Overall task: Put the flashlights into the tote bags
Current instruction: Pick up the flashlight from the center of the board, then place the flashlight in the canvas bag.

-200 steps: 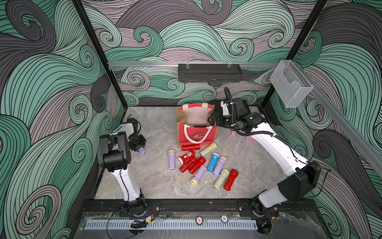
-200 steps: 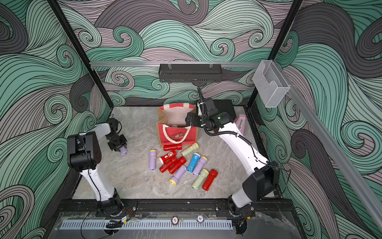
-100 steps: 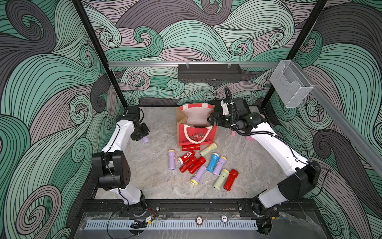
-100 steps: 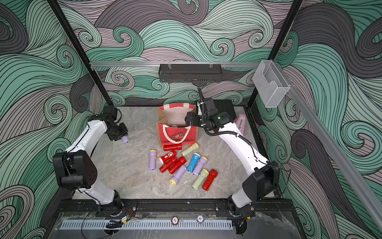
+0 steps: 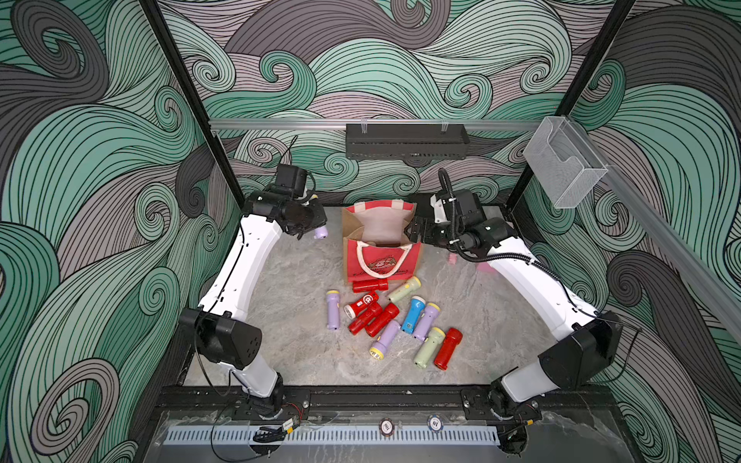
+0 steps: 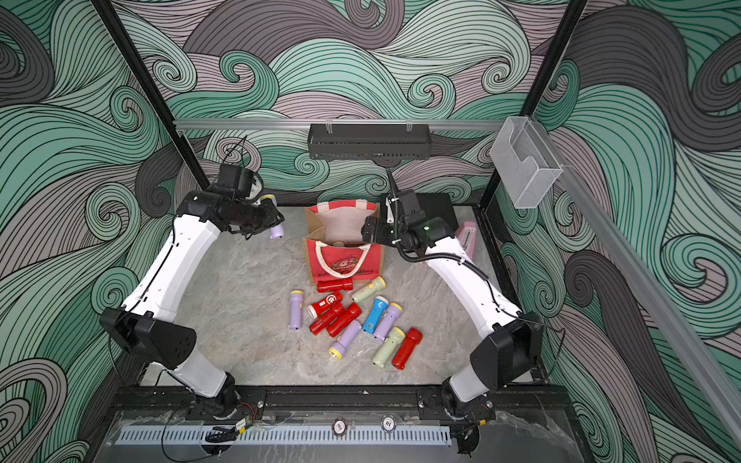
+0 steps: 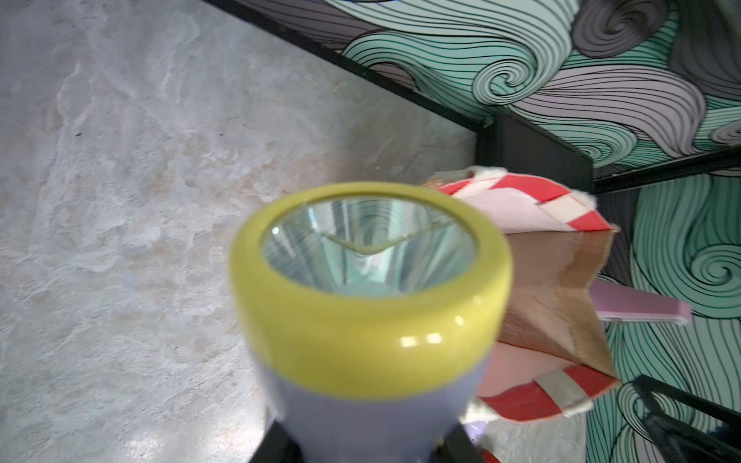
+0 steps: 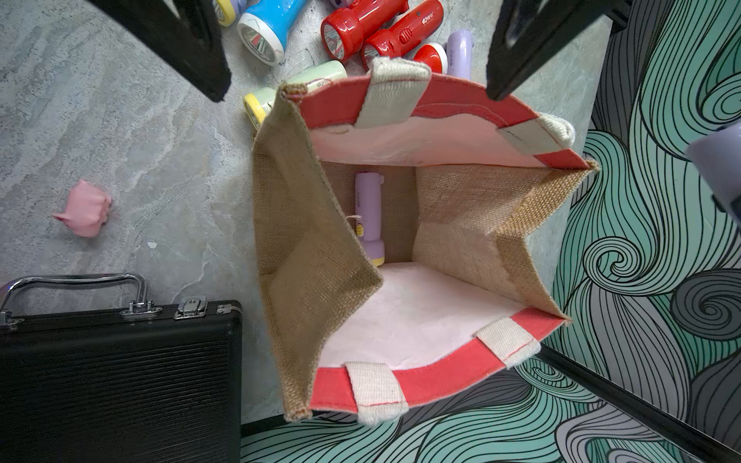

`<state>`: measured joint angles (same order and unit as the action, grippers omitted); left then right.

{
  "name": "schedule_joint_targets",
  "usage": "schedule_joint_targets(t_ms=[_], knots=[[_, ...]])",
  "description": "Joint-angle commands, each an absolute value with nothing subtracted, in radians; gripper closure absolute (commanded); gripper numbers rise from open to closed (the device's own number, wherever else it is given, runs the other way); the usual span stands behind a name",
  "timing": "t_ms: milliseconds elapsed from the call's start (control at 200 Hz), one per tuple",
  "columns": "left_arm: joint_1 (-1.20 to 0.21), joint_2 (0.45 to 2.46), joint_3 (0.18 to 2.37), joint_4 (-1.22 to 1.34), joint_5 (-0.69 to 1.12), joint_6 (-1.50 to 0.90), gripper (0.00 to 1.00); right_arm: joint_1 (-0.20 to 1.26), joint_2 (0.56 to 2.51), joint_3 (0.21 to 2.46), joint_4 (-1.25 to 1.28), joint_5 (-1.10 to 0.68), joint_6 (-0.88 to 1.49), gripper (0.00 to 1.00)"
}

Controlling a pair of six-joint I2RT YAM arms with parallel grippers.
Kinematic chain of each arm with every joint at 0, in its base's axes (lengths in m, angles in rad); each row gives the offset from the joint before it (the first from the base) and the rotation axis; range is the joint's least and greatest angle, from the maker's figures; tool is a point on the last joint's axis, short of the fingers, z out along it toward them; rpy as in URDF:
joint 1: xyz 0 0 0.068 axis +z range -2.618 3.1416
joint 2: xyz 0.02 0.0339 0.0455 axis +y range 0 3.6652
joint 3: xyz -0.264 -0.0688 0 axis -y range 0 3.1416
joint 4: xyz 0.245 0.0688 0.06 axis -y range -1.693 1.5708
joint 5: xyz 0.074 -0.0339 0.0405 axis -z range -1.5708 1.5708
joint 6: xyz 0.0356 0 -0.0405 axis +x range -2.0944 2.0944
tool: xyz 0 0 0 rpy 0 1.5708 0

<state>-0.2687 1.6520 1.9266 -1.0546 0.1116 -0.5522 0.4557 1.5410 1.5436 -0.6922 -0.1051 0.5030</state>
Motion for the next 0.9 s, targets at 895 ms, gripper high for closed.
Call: schedule_joint_targets(t_ms=[895], knots=[[-0.594,2.218,2.45,-1.009,-0.009,-0.573,1.0,0.397,1.41,1.419,-0.69,-0.104,0.529,0.01]])
